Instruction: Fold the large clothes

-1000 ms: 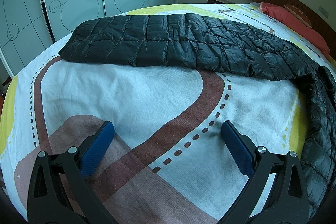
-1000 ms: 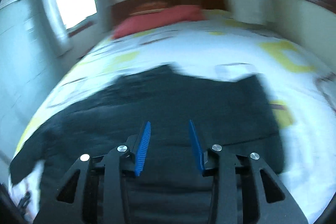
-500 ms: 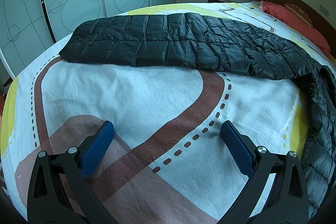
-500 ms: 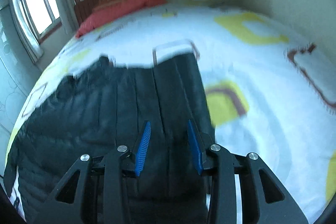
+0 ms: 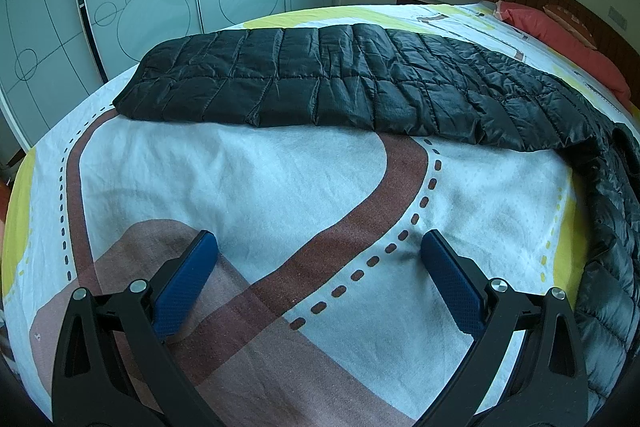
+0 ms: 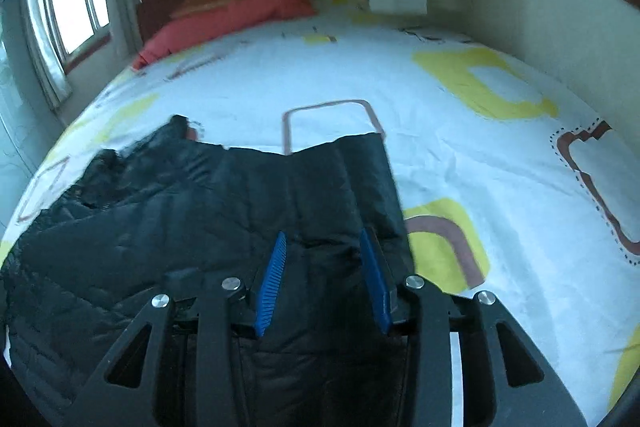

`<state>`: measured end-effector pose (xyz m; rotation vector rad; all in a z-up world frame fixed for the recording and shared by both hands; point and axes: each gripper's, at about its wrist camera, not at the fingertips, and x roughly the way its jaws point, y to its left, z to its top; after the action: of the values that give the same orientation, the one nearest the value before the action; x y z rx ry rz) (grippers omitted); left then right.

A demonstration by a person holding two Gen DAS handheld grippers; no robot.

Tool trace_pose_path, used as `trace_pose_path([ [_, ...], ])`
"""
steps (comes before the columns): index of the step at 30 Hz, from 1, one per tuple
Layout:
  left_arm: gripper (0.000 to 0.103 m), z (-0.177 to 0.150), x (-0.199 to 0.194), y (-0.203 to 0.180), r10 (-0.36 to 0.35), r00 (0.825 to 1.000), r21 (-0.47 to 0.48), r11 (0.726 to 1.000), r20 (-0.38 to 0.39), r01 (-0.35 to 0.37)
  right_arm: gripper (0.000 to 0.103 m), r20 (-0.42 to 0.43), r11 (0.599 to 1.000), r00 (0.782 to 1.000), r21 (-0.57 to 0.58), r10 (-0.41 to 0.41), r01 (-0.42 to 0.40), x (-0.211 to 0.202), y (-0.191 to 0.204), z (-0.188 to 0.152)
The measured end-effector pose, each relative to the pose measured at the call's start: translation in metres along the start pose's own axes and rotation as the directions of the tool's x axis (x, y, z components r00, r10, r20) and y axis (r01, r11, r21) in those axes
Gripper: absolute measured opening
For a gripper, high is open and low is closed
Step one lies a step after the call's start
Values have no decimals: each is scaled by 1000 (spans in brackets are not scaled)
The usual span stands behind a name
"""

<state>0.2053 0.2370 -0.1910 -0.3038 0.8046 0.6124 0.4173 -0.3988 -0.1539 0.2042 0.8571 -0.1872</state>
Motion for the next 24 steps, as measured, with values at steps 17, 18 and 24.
trace_pose_path([
  [17,101,0,1,1,-6,1000,-3,1000,-3,6,41,-16,993,1000,-119,8,-10,-7,45,-46],
  [18,101,1,1,2,-7,1000,-3,1000,-6,7,41,-13,992,1000,-123,3,-5,-8,46,-48],
  [24,101,8,3,4,-31,999,-18,999,-40,30,41,12,993,1000,-114,17,-16,-11,45,-54],
])
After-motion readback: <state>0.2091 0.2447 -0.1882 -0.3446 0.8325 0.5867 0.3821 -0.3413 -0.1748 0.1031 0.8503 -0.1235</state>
